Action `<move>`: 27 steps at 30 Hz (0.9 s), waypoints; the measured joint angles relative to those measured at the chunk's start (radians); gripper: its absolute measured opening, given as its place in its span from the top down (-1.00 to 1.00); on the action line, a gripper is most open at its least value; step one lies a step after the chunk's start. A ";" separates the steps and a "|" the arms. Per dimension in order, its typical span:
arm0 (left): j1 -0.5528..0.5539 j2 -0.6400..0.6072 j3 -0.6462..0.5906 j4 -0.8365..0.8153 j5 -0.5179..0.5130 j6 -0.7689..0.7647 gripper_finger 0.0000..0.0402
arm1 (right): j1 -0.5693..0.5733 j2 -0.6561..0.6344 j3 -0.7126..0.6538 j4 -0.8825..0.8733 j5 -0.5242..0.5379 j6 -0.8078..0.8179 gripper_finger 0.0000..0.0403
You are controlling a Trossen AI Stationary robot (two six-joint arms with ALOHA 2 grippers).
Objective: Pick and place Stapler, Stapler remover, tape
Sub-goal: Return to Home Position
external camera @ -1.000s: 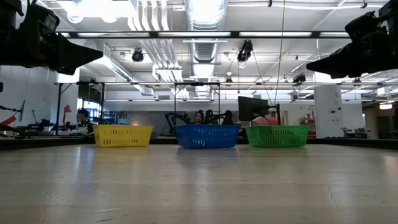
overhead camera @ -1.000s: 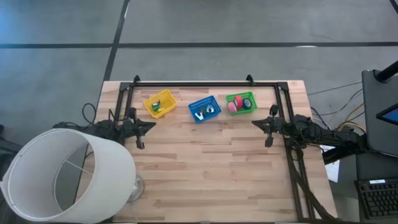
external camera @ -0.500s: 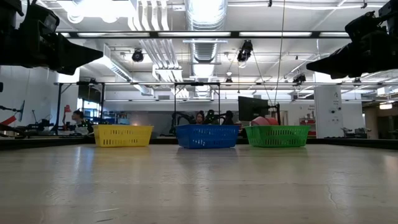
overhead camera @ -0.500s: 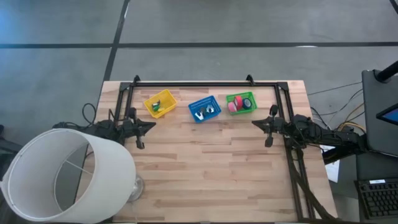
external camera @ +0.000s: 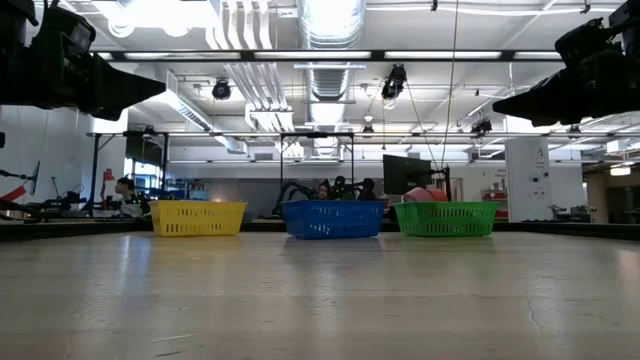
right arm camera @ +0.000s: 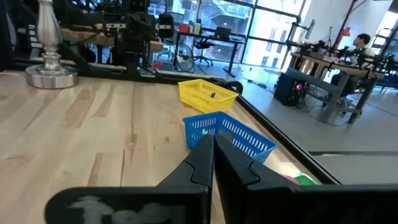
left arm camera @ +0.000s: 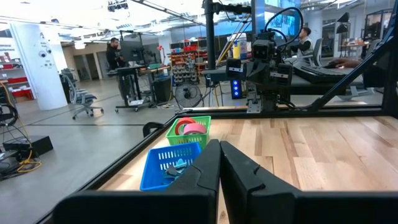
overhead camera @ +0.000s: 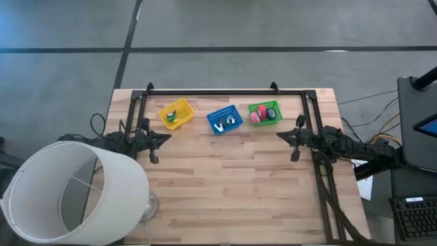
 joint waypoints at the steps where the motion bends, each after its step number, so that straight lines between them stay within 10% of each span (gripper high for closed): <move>1: 0.000 0.000 0.000 0.000 0.000 0.000 0.94 | 0.000 0.000 0.000 0.000 0.000 0.003 0.96; 27: 0.000 0.000 0.000 0.000 0.000 0.000 0.94 | 0.000 0.000 0.000 0.000 0.000 0.000 0.96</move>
